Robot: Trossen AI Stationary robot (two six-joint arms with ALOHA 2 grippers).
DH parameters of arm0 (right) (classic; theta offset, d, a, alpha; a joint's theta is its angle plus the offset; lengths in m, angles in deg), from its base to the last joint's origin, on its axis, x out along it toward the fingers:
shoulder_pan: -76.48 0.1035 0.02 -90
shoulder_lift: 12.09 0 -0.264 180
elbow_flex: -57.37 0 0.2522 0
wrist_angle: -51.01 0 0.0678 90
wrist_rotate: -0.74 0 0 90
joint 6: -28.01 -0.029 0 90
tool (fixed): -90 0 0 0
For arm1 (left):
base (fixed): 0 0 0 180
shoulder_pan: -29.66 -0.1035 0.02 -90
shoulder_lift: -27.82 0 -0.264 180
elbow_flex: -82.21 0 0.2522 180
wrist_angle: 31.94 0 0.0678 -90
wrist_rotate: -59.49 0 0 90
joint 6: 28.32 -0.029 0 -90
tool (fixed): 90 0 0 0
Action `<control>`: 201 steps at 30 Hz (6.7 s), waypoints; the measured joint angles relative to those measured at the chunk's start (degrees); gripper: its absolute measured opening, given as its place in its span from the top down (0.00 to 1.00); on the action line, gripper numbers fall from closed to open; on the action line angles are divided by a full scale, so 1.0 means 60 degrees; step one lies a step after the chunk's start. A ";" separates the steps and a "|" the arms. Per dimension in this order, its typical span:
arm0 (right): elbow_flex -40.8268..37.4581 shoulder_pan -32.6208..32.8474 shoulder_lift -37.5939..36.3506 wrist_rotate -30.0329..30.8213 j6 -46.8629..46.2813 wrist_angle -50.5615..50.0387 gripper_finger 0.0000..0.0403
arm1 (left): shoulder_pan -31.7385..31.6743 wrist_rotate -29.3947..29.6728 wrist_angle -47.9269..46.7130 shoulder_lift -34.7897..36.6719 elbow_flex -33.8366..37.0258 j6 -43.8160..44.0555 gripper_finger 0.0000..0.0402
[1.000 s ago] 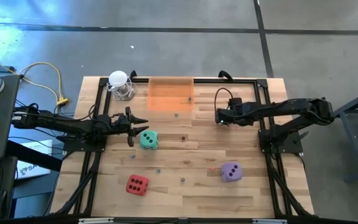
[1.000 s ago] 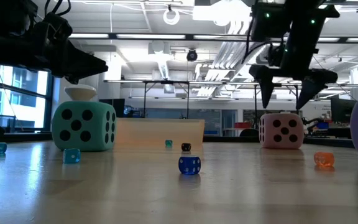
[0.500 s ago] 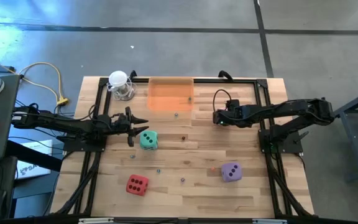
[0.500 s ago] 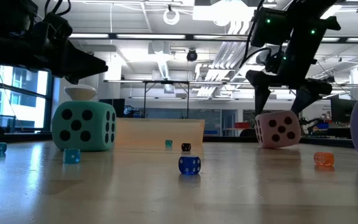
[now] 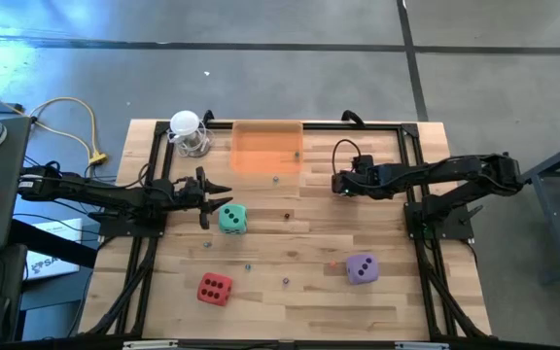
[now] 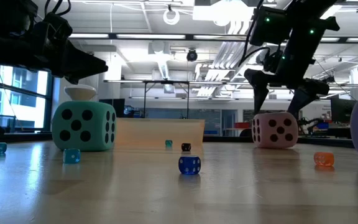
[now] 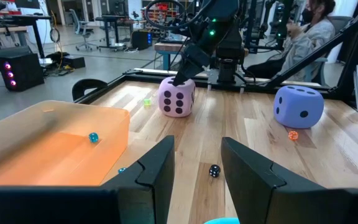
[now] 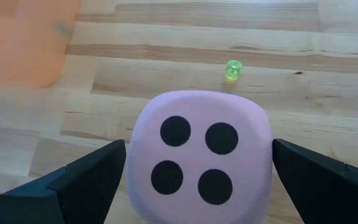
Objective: Pick & Place Dice
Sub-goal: Put the large pink die into the bin, then put the small green die into the bin
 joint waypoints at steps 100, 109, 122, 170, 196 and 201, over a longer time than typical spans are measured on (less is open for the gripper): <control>0.6408 -0.2779 0.5299 -0.1873 0.8204 0.4749 0.22 | -0.0002 0.0004 0.0225 0.0000 0.0000 0.0000 0.68; 0.6568 -0.3029 0.5967 -0.1619 0.7771 0.4704 0.14 | 0.0000 0.0004 0.0111 -0.0001 0.0000 0.0000 0.68; 0.6583 -0.3010 0.5963 -0.2578 0.8522 0.4798 0.02 | 0.0000 0.0029 0.0043 0.0000 0.0000 0.0000 0.68; -0.1190 -0.0857 0.0435 0.1566 0.3662 0.2865 0.02 | -0.0454 0.0040 0.0340 -0.0001 0.0000 -0.0088 0.68; -0.1293 -0.2754 0.3035 0.0151 0.3256 0.5329 0.26 | -0.0568 0.0036 0.0441 0.0000 0.0000 0.0182 0.68; -0.1304 -0.2762 0.3045 0.0173 0.3262 0.5326 0.38 | -0.0568 0.0036 0.0434 -0.0003 0.0000 0.0182 0.68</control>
